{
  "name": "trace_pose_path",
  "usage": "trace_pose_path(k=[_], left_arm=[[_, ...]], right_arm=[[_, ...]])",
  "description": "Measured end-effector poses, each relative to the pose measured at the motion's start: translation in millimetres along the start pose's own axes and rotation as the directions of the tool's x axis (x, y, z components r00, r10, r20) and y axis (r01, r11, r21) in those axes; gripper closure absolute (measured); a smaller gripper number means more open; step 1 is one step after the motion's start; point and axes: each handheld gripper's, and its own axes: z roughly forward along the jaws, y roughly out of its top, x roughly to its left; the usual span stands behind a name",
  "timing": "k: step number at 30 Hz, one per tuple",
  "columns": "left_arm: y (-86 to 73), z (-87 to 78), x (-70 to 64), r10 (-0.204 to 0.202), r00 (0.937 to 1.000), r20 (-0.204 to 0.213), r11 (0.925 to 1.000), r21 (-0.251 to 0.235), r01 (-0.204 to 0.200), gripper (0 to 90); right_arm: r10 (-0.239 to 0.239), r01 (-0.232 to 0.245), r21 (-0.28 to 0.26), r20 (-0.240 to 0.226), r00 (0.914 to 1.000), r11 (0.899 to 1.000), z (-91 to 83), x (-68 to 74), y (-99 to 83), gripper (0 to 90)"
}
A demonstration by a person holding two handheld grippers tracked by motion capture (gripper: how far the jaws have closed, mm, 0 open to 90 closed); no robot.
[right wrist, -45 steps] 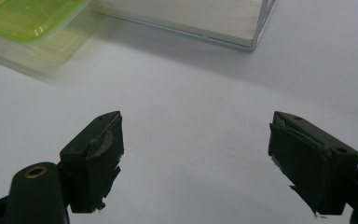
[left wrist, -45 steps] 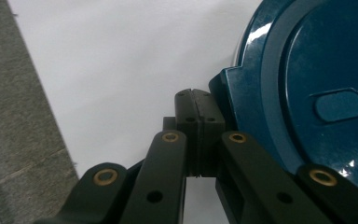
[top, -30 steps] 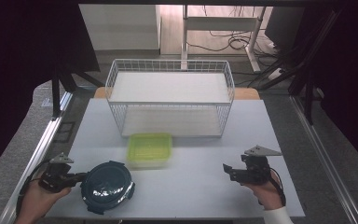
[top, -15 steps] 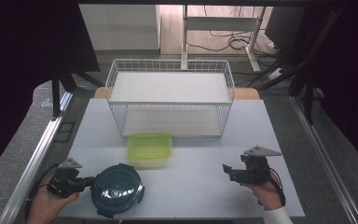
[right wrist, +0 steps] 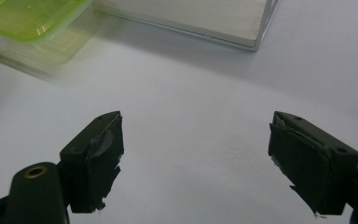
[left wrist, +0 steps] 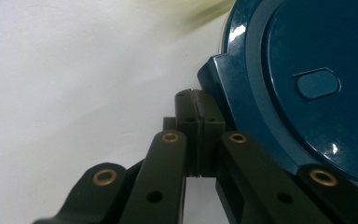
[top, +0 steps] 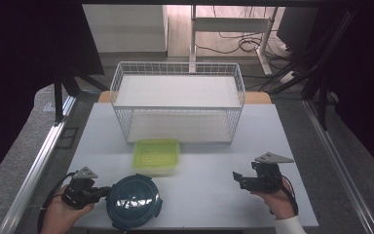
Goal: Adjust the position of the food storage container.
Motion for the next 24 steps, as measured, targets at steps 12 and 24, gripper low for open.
trace_pose_path(k=[12, 24], left_arm=[[-16.4, -19.1, 0.5, -0.008, 0.9998, 0.021, 0.9997, -0.023, 0.008, 90.0], [-30.2, -15.3, -22.4, 0.037, 0.9990, 0.027, 0.9980, 0.050, -0.038, 90.0]], right_arm=[[0.010, -0.010, -0.006, 0.006, 0.9999, 1.000, -3.4, -3.4, -1.6, 17.7], [0.004, -0.004, -0.003, 0.001, 1.0000, 1.000, -1.3, -1.1, -0.1, 17.7]])
